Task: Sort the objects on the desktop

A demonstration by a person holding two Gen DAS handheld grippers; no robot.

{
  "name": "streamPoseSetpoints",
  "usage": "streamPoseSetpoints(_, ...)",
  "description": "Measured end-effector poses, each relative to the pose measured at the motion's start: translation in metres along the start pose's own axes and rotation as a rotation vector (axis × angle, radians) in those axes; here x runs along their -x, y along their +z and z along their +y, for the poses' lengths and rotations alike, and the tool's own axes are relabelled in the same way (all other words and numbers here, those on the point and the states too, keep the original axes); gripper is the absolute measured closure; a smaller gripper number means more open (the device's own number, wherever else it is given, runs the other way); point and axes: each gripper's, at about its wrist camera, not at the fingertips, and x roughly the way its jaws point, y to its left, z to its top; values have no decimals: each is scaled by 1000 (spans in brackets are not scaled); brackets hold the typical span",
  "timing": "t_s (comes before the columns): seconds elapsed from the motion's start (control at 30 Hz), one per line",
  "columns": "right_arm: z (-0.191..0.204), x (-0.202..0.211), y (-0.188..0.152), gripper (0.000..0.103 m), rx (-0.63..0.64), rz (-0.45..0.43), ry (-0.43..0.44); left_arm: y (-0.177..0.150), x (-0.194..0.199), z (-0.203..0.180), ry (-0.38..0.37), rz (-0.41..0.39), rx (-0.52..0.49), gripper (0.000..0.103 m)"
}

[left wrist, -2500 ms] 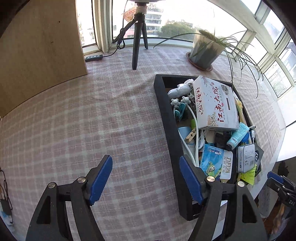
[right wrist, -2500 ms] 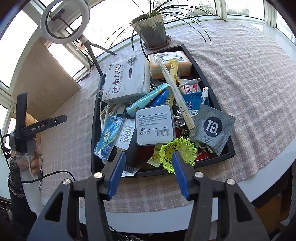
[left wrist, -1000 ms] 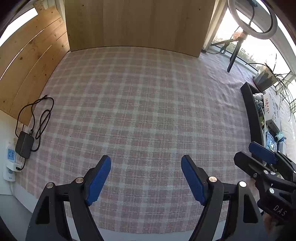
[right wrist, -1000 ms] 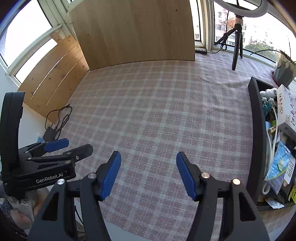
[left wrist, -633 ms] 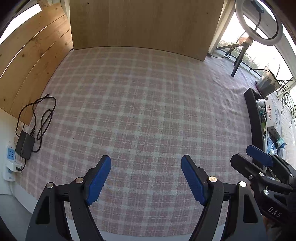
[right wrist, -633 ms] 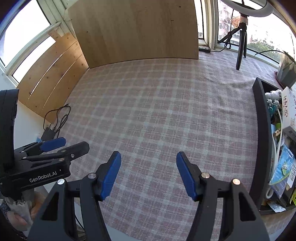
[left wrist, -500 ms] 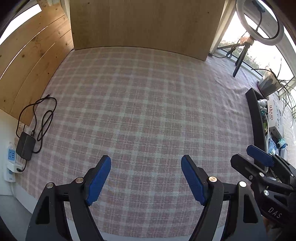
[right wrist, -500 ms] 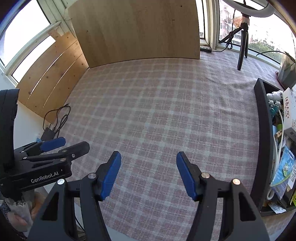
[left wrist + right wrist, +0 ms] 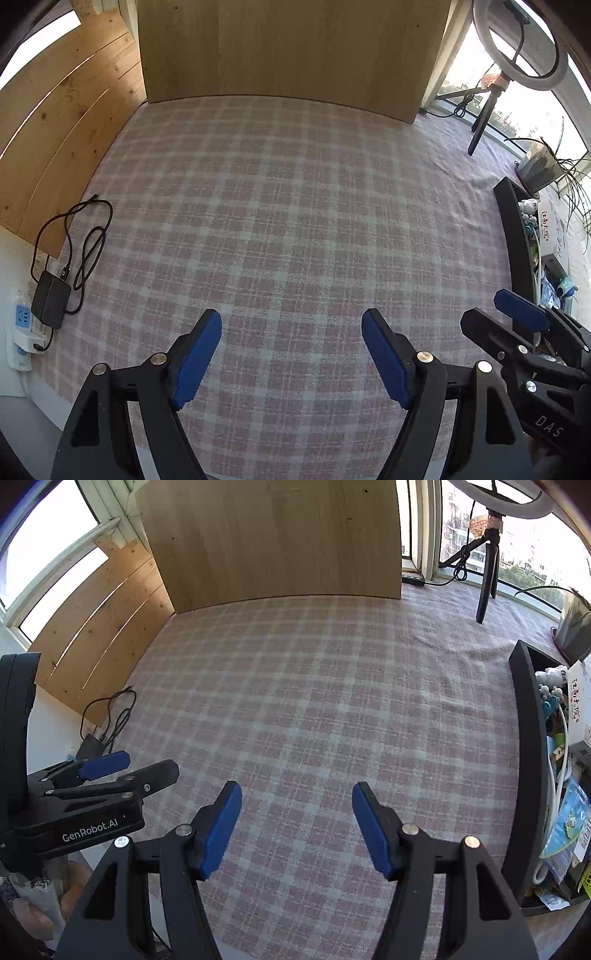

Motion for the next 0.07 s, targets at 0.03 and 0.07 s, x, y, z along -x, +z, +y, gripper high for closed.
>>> streamPoseSetpoints(0.03, 0, 0, 0, 42, 0, -1, 0, 0, 1, -2, 4, -7, -12, 27)
streamPoseSetpoints(0.07, 0, 0, 0, 42, 3, -1, 0, 0, 1, -3, 11, -7, -18, 26)
